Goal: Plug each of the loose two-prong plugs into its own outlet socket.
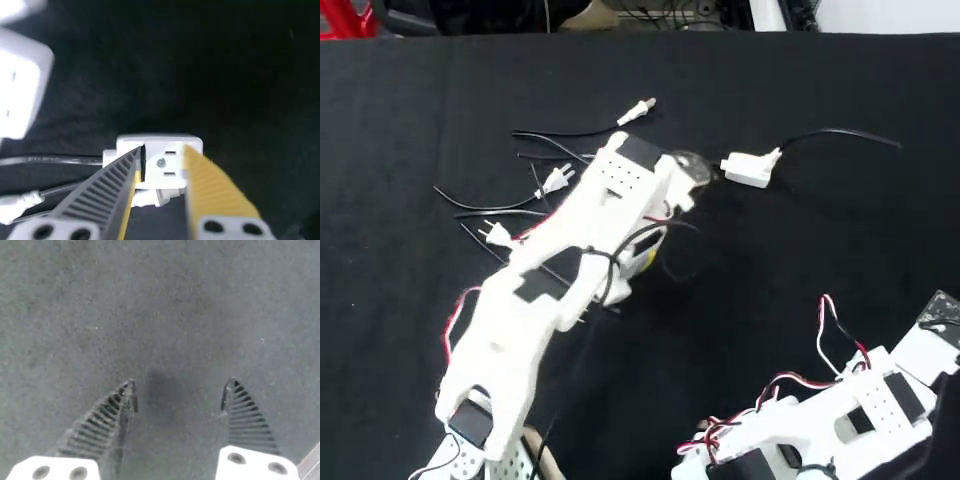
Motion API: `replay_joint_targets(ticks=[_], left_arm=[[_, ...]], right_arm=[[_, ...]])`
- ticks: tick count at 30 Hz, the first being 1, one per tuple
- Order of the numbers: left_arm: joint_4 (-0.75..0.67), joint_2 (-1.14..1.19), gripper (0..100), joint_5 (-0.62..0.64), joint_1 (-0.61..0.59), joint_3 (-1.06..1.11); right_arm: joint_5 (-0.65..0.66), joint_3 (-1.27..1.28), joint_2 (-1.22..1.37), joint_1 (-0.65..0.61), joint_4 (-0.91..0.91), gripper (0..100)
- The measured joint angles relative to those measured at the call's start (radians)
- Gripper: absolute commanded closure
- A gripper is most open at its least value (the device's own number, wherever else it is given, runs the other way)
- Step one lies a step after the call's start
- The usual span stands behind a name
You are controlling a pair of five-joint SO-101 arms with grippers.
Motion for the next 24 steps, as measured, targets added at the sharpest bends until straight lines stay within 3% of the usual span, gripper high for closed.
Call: replay_joint_targets(ticks=[10,13,15,18,24], left_arm=[[-0.029,-0.367,78,-0.034,0.0,0.282],[-0.061,-0.456,71,-0.02,0.0,0.371],[-0.127,-0.489,66,0.057,-0.005,0.457],[-0.311,-0.502,66,0.213,-0.043,0.632],[-0.73,-0.52,65,0.644,-0.147,0.899]], right_arm=[[0.0,0.015,0.0,0.0,0.0,73.7],[0.0,0.015,0.0,0.0,0.0,73.7],[0.0,0.015,0.0,0.0,0.0,73.7],[0.0,0.015,0.0,0.0,0.0,73.7],[0.0,0.015,0.0,0.0,0.0,73.7]])
